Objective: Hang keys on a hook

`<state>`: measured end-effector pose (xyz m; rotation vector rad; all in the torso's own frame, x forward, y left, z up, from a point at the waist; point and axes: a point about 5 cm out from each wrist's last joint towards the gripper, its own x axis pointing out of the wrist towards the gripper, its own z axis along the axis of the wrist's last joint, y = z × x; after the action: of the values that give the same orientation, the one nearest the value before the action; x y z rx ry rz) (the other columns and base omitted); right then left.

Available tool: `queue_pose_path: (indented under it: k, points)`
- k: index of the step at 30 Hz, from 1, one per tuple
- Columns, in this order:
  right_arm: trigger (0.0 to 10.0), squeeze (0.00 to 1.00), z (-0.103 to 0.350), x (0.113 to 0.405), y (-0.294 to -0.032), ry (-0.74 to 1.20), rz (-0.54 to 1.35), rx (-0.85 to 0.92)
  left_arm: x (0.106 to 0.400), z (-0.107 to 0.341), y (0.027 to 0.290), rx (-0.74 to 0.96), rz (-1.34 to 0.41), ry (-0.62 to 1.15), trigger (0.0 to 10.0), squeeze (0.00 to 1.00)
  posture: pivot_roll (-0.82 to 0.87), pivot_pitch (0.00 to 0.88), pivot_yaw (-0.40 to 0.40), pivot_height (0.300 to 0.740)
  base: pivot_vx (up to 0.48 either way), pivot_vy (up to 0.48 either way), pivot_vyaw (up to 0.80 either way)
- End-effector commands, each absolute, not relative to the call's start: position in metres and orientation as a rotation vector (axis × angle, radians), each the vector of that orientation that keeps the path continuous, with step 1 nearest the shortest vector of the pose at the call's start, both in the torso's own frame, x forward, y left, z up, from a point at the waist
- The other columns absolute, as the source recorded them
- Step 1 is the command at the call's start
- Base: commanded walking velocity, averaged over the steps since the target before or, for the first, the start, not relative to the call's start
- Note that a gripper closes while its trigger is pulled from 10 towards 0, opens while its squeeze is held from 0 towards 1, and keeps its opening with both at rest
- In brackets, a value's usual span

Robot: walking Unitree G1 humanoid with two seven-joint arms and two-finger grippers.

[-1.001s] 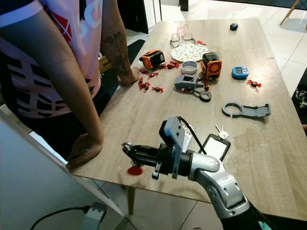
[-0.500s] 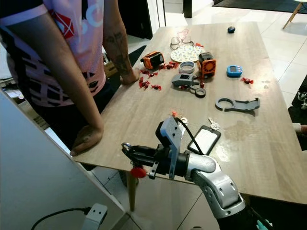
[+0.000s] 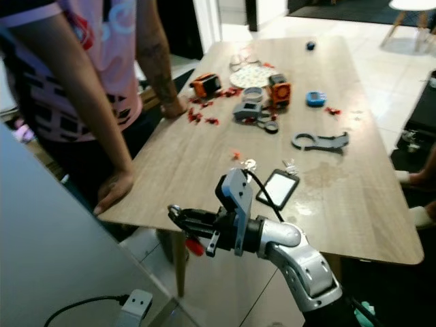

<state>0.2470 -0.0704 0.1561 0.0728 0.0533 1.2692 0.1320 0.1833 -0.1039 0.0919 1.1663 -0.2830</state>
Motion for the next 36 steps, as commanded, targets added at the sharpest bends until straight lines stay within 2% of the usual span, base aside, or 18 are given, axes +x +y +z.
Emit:
queue_pose_path:
  k: [1,36]
  points:
    - [10.0,0.0,0.1579,0.2465,-0.0692,0.035,1.274,0.077,0.1342,-0.1027,0.1883,0.12,-0.281,1.165,10.0,0.0,-0.19,0.065,0.141,0.74,-0.274,0.0,0.0]
    - [10.0,0.0,0.1579,0.2458,-0.0655,0.032,1.263,0.09,0.131,-0.1038,0.1879,0.122,-0.284,1.171,10.0,0.0,-0.19,0.075,0.145,0.74,-0.281,0.0,0.0]
